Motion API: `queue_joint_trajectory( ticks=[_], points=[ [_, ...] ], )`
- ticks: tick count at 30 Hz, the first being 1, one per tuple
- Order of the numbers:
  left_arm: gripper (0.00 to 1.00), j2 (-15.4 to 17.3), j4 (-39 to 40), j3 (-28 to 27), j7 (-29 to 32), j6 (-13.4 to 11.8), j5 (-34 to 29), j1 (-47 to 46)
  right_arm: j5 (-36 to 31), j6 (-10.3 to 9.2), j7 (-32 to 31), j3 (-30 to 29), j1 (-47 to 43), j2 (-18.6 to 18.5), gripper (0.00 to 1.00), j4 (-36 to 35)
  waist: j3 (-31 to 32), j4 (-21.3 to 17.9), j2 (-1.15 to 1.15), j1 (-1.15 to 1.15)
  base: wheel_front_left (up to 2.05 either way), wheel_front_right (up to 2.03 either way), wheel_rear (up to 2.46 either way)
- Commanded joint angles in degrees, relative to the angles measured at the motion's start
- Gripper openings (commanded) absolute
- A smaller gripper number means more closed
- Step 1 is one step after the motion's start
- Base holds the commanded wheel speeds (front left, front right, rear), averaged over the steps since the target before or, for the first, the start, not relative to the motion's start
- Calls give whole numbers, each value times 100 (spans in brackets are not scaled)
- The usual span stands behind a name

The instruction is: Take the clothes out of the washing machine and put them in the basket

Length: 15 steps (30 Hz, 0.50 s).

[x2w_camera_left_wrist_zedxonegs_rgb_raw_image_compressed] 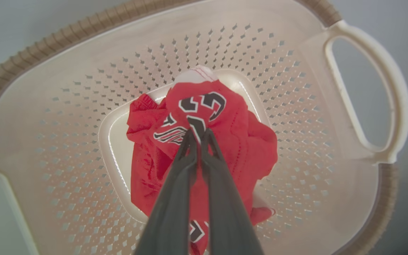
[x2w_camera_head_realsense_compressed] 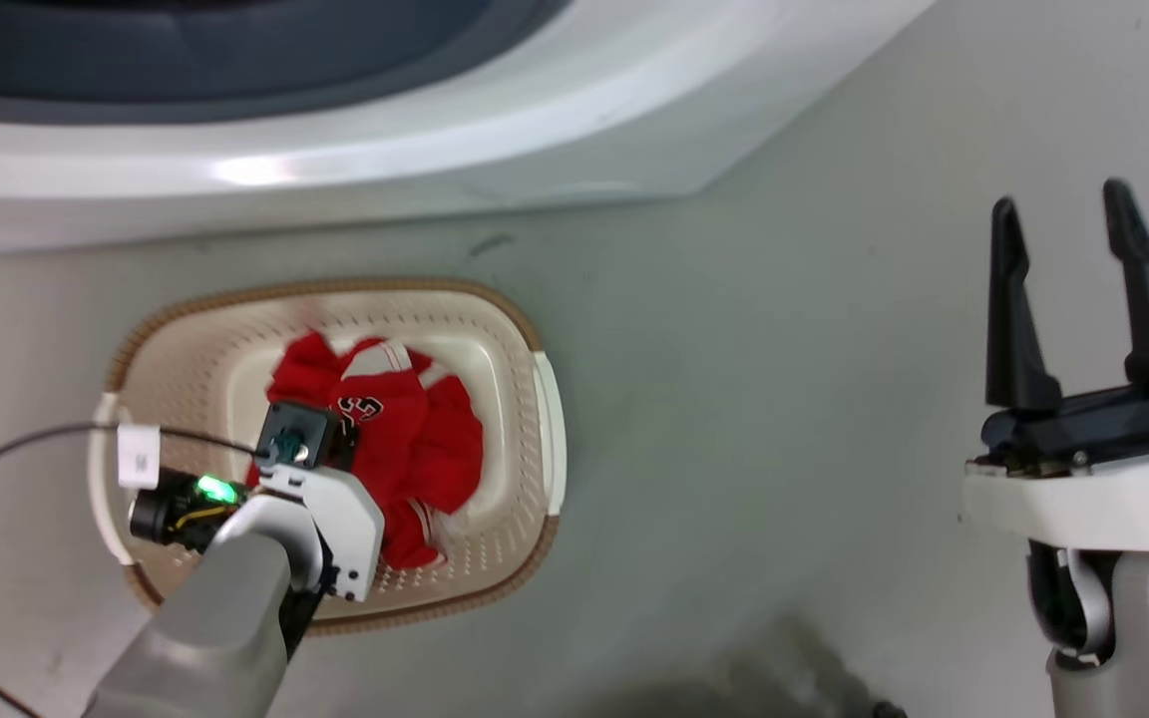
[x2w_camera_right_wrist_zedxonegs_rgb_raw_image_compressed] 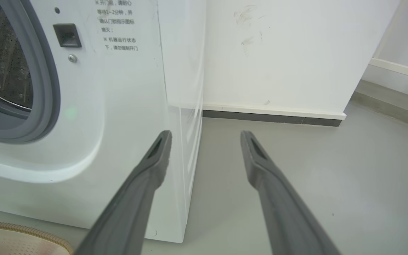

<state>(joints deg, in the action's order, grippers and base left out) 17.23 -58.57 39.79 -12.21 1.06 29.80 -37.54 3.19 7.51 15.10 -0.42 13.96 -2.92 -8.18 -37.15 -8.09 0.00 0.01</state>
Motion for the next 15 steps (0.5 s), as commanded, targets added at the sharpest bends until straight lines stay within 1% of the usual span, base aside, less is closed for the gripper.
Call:
queue_joint_trajectory(
  ticks=[1,7,13,14,15],
  points=[
    [0,-53,-316,60,68,49,-87,-265,43,-4,9,-34,172,7,100,-55,-593,-183,0,-1,0,0,0],
    [0,-200,-1103,263,305,136,-255,-880,174,-4,9,-149,359,7,100,-153,-1177,-326,0,-1,0,0,0],
    [0,-255,-1379,374,551,184,-291,-1128,235,-4,9,-183,429,7,100,-151,-1352,-380,0,-1,0,0,0],
    [16,-268,-1407,371,612,188,-266,-1120,235,-4,9,-182,442,7,100,-130,-1335,-380,0,-1,0,0,0],
    [77,-284,-1433,372,658,191,-250,-1101,238,-4,9,-175,455,7,100,-117,-1303,-379,0,-1,0,0,0]
  ],
)
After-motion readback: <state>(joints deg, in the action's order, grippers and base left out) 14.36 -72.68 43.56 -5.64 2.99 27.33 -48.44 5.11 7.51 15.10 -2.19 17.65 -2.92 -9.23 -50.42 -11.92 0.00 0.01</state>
